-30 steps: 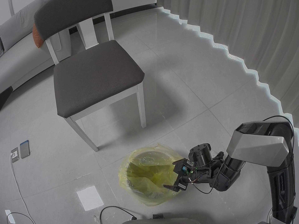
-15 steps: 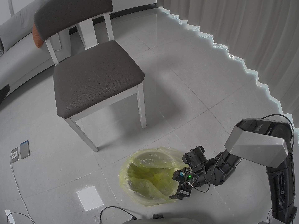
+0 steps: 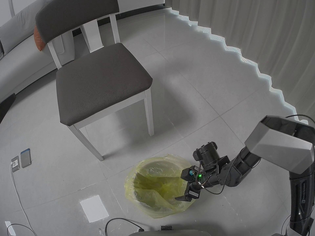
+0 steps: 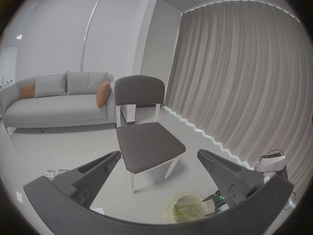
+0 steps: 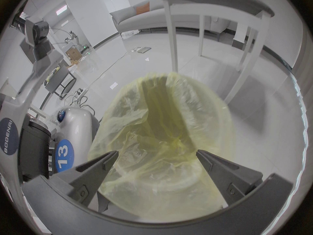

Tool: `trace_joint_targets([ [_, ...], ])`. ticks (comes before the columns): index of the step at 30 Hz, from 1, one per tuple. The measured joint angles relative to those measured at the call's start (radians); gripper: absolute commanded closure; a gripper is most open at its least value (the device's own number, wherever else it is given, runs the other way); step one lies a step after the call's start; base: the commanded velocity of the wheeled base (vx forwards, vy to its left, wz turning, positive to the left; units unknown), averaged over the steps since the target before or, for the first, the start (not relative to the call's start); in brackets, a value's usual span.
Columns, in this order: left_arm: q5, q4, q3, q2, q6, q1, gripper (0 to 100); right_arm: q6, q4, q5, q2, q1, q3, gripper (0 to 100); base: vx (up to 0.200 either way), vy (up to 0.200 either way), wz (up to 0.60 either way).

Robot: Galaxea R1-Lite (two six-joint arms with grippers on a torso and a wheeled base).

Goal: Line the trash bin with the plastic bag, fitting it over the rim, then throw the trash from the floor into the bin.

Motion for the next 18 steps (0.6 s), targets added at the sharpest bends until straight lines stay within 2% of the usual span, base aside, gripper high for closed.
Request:
trace_joint_targets([
  [6, -0.002, -0.003, -0.004, 0.008, -0.002, 0.000, 0, -0.002, 0.001, 0.007, -0.154, -0.091, 0.089, 0, 0.000, 0.000, 0.00],
  [15, -0.013, -0.005, 0.015, 0.009, -0.016, -0.007, 0, -0.007, 0.001, 0.021, -0.291, -0.400, 0.182, 0, 0.000, 0.000, 0.00],
  [18, -0.023, -0.005, 0.027, 0.009, -0.021, -0.016, 0, -0.007, -0.002, 0.020, -0.265, -0.466, 0.175, 0, 0.000, 0.000, 0.00],
])
